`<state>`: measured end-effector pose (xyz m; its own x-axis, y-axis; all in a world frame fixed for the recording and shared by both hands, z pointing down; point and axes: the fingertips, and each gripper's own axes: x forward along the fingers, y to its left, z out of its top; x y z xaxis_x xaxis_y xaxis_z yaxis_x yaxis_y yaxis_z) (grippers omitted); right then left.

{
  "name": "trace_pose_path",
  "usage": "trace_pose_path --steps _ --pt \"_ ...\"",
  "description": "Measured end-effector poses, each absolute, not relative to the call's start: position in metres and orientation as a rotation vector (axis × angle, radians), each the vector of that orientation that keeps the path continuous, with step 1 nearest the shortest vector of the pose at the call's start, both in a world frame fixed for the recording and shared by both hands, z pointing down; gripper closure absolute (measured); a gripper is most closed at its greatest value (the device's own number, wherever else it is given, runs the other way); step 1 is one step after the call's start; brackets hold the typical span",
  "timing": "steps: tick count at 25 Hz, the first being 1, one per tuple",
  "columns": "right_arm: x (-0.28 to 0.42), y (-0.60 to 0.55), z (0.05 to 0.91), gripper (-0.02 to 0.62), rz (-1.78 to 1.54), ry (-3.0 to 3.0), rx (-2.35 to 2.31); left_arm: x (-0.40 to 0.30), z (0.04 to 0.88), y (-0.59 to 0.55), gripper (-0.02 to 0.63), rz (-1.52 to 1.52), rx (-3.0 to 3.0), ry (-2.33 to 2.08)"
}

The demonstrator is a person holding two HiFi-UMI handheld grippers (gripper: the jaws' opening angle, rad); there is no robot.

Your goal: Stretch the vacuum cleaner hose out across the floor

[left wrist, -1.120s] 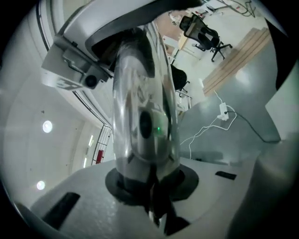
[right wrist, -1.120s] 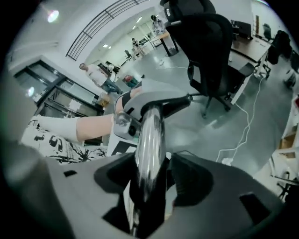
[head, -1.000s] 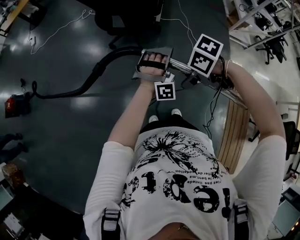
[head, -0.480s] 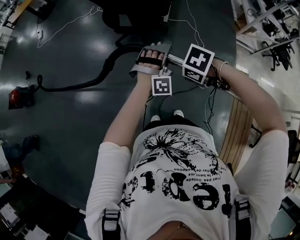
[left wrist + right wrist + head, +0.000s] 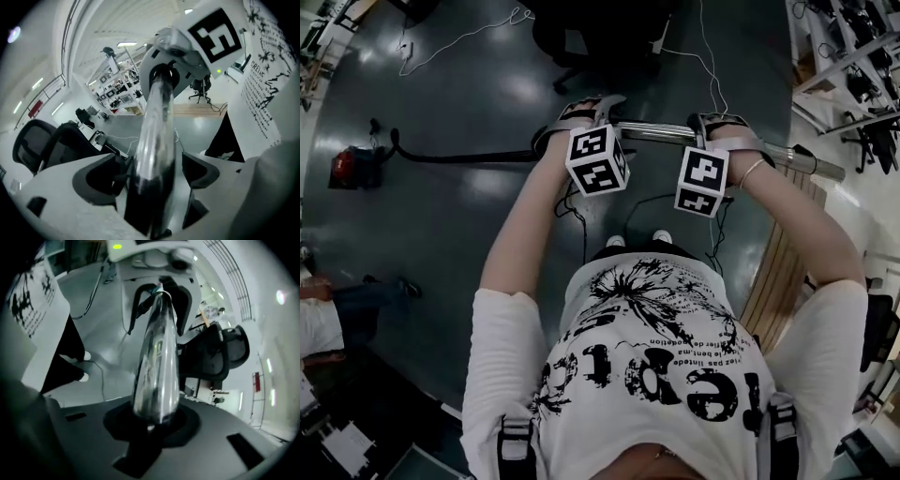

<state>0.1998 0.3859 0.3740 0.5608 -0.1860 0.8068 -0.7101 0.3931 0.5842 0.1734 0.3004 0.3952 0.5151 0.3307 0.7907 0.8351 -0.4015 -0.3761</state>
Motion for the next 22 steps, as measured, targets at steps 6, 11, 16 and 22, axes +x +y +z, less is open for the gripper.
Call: trace_pose_path --steps 6,11,16,22 --pt "0.208 0.378 0.348 0.512 0.040 -0.785 1.104 0.140 0.432 0.304 0.173 -1.040 -1.755 -1.154" --pt "0.206 0.385 0.323 0.512 -0.227 -0.706 1.042 0.102 0.419 0.351 0.175 -1.152 -1.594 -1.513" --pt "0.206 0.393 0.308 0.512 -0.470 -0.606 0.959 0.079 0.392 0.400 0.349 -1.321 -1.629 -1.945" --pt "0.201 0.401 0.315 0.503 -0.569 -0.592 0.952 0.096 0.410 0.411 0.543 -1.396 -1.837 -1.708"
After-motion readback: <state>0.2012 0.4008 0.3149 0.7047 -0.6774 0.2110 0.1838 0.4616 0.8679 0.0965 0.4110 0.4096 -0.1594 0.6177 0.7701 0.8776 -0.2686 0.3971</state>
